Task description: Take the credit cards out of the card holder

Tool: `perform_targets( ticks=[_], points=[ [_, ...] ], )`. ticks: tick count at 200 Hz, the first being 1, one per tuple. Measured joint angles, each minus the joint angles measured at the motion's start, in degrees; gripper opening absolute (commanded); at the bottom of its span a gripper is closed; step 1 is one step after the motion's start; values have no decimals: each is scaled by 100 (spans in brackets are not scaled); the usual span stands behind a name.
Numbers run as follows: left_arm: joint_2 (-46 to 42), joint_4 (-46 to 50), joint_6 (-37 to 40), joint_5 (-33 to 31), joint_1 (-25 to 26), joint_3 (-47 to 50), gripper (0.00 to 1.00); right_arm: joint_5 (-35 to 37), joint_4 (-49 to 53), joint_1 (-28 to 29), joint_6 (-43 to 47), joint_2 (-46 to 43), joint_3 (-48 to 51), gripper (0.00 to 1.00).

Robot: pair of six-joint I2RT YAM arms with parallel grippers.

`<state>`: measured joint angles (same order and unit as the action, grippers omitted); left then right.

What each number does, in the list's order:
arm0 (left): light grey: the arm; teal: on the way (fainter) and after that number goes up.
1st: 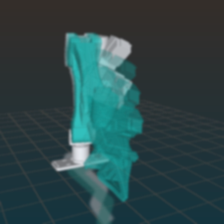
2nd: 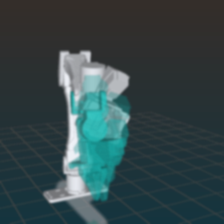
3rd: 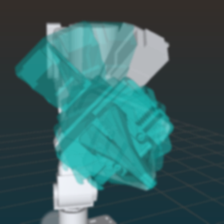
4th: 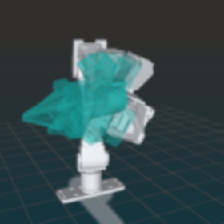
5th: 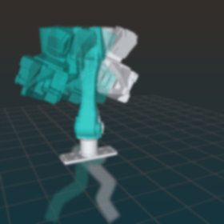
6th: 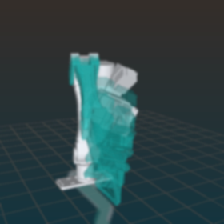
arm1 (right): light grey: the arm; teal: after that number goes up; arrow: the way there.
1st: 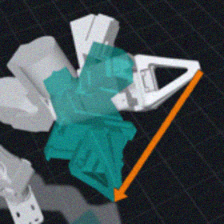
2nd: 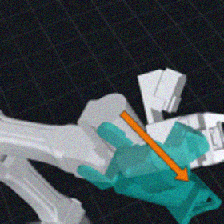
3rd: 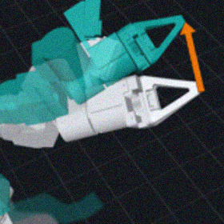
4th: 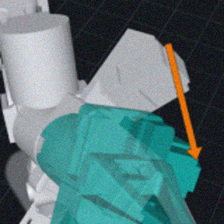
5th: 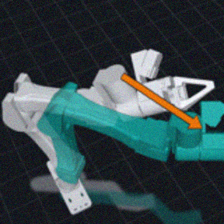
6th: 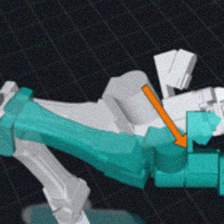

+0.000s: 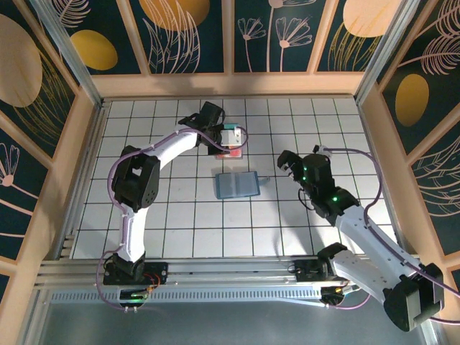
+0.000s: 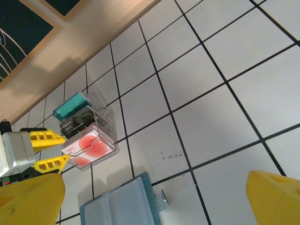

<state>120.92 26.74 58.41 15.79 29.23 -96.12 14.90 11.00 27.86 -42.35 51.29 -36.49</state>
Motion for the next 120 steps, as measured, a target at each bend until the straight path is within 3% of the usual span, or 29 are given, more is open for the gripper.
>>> perform_targets(
  ticks=[52,88,104,120],
  points=[
    [-131,35,-271,4,0,-24,34,42,48,-2,76,-2,-160,99],
    [-1314,-520,-855,-197,0,756,37,225,133,-2,284,-83,-168,99],
    [-2092,-973,-1248,-415,0,1327,75,343,146,-2,374,-118,-166,99],
    [-2789,-1429,-1781,-695,0,1816,94,496,142,-2,509,-170,-157,99]
  ],
)
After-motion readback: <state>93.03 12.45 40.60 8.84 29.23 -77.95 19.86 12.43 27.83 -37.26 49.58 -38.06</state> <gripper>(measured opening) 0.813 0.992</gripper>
